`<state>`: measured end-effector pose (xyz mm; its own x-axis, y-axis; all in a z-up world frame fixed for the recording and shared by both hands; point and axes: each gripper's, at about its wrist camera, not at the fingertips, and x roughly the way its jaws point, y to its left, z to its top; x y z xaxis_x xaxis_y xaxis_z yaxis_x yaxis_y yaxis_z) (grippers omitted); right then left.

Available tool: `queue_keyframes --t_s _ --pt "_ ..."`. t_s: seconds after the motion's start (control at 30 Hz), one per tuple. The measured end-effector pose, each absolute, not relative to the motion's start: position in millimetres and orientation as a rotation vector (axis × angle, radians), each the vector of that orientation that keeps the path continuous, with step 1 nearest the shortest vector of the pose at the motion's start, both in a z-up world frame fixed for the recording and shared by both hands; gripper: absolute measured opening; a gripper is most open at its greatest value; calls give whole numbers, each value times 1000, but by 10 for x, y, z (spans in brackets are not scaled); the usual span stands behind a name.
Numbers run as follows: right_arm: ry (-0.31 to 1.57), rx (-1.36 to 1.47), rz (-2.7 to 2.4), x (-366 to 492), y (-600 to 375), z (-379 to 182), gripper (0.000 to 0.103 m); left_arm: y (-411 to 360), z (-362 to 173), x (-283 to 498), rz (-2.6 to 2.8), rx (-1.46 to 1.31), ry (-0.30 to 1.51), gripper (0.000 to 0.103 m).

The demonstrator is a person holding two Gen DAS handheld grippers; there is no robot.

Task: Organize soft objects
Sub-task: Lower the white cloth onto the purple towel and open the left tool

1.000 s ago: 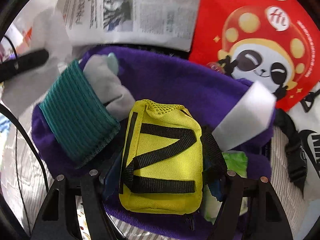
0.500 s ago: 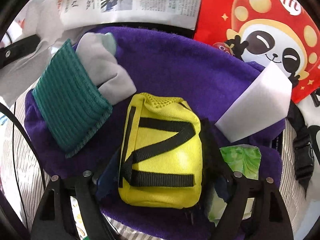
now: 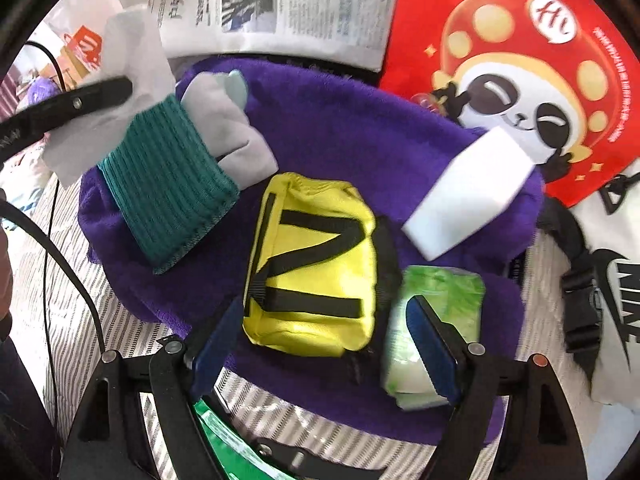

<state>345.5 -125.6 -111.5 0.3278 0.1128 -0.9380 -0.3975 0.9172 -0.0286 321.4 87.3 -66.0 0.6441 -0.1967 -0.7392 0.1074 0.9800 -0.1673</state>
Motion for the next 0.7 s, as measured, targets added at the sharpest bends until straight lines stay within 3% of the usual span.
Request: queue_keyframes --t_s 0.7 --pt "922 32 243 3254 -2306 75 83 205 -788 3447 -218 2 911 9"
